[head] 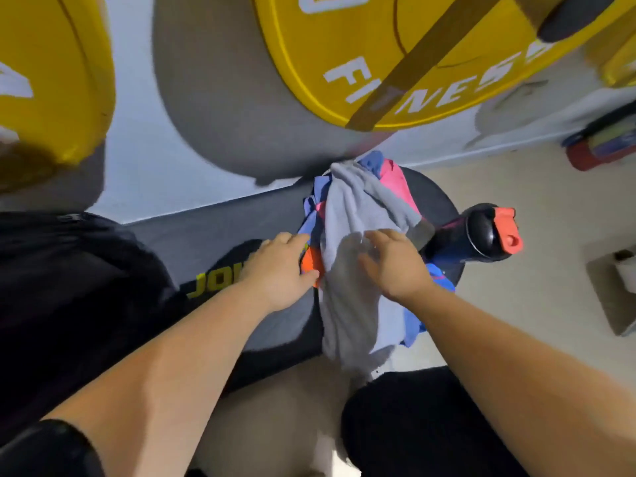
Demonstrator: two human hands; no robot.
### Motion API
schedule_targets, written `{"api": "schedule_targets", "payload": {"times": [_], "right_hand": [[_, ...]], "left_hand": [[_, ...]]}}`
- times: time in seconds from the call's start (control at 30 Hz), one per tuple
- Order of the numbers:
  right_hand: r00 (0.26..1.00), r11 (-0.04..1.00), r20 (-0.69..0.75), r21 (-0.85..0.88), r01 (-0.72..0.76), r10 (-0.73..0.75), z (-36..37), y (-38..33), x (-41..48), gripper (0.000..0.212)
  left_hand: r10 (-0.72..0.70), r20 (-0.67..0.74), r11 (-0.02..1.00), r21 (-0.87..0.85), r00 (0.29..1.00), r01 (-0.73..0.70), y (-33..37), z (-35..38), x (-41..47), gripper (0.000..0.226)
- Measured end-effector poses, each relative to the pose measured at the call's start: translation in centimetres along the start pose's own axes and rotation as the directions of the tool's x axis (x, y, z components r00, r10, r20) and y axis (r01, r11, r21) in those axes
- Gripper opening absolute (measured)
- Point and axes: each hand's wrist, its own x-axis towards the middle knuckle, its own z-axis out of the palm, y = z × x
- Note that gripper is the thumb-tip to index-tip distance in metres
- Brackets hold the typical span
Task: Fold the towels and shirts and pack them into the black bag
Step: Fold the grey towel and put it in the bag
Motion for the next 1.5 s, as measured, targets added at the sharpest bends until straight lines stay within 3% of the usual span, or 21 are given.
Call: {"api": "schedule_targets", "payload": {"times": [0.1,0.2,0.27,0.37,0.5,0.57,0.7,0.83,0.87,1.0,1.13,1.33,1.43,1.5], "right_hand": [[0.962,1.000,-0.272,-0.003,0.021,-0.021,2.0,1.0,1.9,0.021],[0.913,0.998,-0.405,0.031,-0.047,0.055,1.7,2.2,3.6,0.022],[0.942,0.993,-0.315,0.025,-0.114,0.116,1.4,3.2,4.2,0.019],[0.971,0.996,-0.226,-0.009,-0.088,0.084,1.5,4.2,3.7,0.034],[0.982,0.998,-0.187,0.066,0.007,0.006,2.3,4.8,2.6,0.020],[0.976,0.992,-0.211,0.104,0.072,-0.048,2.4,4.7,2.3,0.015],[0.939,0.935,-0.269,0.222,0.275,-0.212,1.4,3.7,1.3,0.012],[0.886,0.821,-0.172,0.332,0.464,-0.431,0.0,2.7,-1.1,0.013],[0.882,0.811,-0.154,0.348,0.471,-0.446,-0.3,2.5,-1.6,0.014],[0.900,0.792,-0.118,0.437,0.427,-0.420,-1.2,2.3,-3.8,0.017],[0.873,0.757,-0.026,0.486,0.437,-0.487,-1.8,1.8,-5.9,0.014],[0.820,0.853,0.247,0.233,0.467,-0.516,-0.3,2.8,-7.6,0.043],[0.854,0.889,0.261,0.047,0.455,-0.451,0.3,3.6,-7.5,0.032],[0.896,0.913,0.203,-0.021,0.406,-0.394,0.0,4.1,-7.5,0.022]], "left_hand": [[0.145,-0.070,0.989,-0.013,0.987,-0.146,-0.2,3.4,3.5,0.065],[0.256,-0.125,0.966,0.071,0.959,-0.248,0.4,5.1,6.3,0.061],[0.289,-0.093,0.951,0.139,0.953,-0.275,1.1,6.2,7.3,0.061],[0.287,-0.115,0.945,0.200,0.951,-0.261,1.8,7.5,7.8,0.062],[0.233,-0.127,0.958,0.198,0.964,-0.206,2.1,8.6,7.1,0.066],[0.229,-0.168,0.965,0.170,0.959,-0.201,2.5,8.4,6.3,0.066],[0.252,-0.339,0.958,-0.044,0.907,-0.282,4.0,6.4,4.5,0.058],[0.394,-0.275,0.917,0.053,0.877,-0.395,5.2,3.8,2.6,0.026],[0.403,-0.252,0.915,0.107,0.880,-0.389,5.2,3.1,2.2,0.016],[0.425,-0.185,0.888,0.278,0.886,-0.367,5.6,0.5,-1.4,0.037],[0.386,-0.309,0.920,0.201,0.869,-0.337,5.5,-0.8,-6.3,0.022],[0.241,-0.500,0.966,0.043,0.832,-0.254,4.5,-2.4,-13.7,0.026],[0.162,-0.596,0.970,-0.051,0.787,-0.239,3.8,-3.1,-16.8,0.027],[0.115,-0.598,0.964,-0.127,0.793,-0.235,3.0,-3.3,-18.5,0.026]]}}
